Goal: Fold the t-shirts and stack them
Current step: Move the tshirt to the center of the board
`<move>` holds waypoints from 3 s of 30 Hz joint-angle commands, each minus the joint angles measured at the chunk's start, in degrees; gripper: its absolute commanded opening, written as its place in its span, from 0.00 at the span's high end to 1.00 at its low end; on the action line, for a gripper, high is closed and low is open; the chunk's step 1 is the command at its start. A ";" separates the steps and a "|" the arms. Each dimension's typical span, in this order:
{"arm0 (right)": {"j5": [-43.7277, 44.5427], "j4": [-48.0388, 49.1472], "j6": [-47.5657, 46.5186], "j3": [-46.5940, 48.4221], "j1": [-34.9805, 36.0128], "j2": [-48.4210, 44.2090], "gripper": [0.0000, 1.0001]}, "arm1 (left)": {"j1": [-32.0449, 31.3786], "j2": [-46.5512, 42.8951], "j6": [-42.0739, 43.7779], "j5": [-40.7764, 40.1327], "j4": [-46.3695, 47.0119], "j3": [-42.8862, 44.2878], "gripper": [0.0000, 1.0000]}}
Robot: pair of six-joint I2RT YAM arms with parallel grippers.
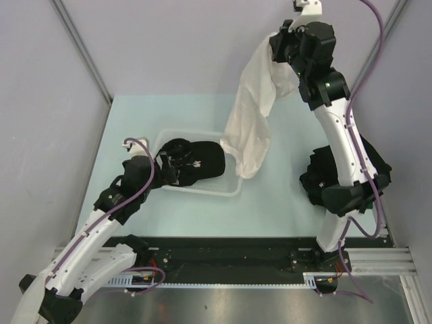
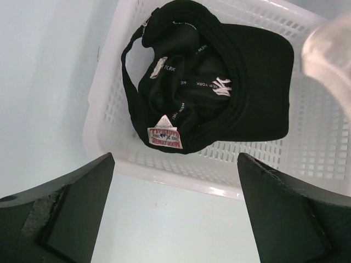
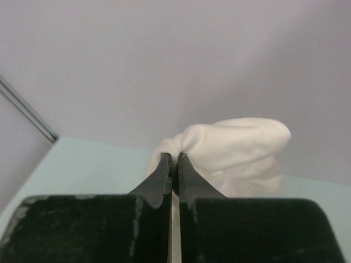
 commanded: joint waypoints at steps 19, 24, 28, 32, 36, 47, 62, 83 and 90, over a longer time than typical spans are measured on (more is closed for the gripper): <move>-0.88 22.41 -4.69 -20.04 -3.35 -6.48 1.00 | 0.39 -1.67 -0.61 0.57 1.72 -0.57 0.01; 2.19 21.27 -6.09 -26.55 -2.65 -7.01 0.81 | 0.39 -1.40 -0.61 0.93 1.63 -0.48 0.00; 3.33 19.96 -7.67 -27.44 -1.85 -6.39 0.70 | 0.30 -1.49 -0.70 0.84 1.72 -1.18 0.00; 4.74 18.81 -8.55 -28.23 -1.24 -6.74 0.52 | 0.30 -0.62 -1.48 -0.48 1.10 -1.97 0.00; 6.67 18.37 -8.73 -30.51 -0.80 -8.32 0.37 | 0.39 1.14 -2.45 -1.45 0.40 -2.41 0.01; 6.15 18.72 -6.80 -41.23 0.43 -17.81 0.34 | 0.39 8.69 -3.60 -0.74 2.60 -3.56 0.03; 5.97 16.79 -7.15 -43.70 0.52 -19.40 0.34 | 0.04 19.69 -3.60 -7.24 -5.74 4.79 0.17; 4.39 14.24 -6.71 -45.36 0.69 -18.87 0.34 | 0.12 23.11 -1.14 -18.94 -6.11 5.24 0.14; 4.56 13.01 -6.71 -47.12 0.52 -20.36 0.33 | 0.91 27.50 -0.43 -19.99 -4.61 4.71 0.15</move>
